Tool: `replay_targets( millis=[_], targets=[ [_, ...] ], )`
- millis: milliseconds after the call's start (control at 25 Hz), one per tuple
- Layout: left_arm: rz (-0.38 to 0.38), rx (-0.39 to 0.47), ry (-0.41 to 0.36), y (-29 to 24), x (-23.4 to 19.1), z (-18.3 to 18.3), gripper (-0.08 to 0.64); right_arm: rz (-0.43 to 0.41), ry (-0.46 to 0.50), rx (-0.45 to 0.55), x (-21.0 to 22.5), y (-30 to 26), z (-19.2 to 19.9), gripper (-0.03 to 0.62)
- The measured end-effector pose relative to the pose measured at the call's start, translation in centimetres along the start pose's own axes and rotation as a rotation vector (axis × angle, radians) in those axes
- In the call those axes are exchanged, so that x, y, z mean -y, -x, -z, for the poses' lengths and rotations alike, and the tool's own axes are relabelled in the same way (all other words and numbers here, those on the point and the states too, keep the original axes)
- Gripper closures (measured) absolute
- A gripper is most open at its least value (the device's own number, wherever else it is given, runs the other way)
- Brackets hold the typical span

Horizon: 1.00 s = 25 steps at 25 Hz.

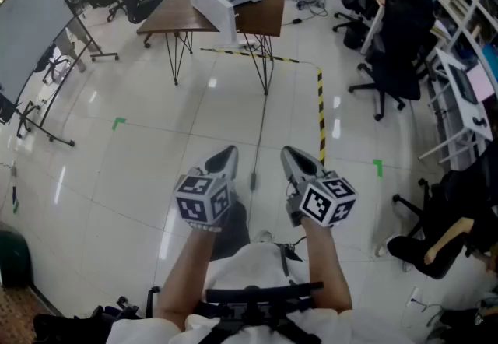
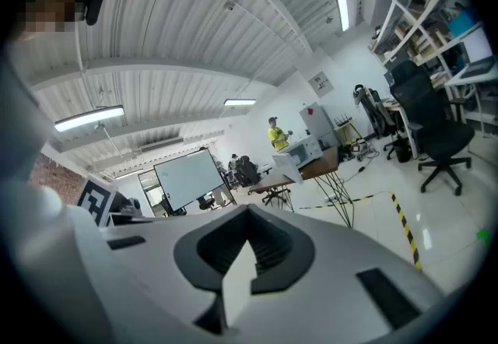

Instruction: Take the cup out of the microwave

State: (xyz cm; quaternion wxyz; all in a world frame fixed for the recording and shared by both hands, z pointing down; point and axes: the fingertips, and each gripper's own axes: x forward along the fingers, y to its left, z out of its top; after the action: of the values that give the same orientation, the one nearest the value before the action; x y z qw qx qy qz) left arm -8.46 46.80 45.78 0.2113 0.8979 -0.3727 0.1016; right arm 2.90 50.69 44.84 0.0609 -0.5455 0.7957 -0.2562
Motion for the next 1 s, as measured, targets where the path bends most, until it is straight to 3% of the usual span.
replay_targets(
  millis=[520, 1000],
  targets=[
    [0.031, -0.002, 0.019, -9.5, -4.8, -3.5, 0.572, -0.003, 0.008, -0.017, 4.6, -8.0, -2.6, 0.578],
    [0.024, 0.024, 0.022, -18.1, -14.8, -12.4, 0.572, 0.017, -0.003, -0.01, 8.9, -21.8, -9.4, 0.577]
  ],
)
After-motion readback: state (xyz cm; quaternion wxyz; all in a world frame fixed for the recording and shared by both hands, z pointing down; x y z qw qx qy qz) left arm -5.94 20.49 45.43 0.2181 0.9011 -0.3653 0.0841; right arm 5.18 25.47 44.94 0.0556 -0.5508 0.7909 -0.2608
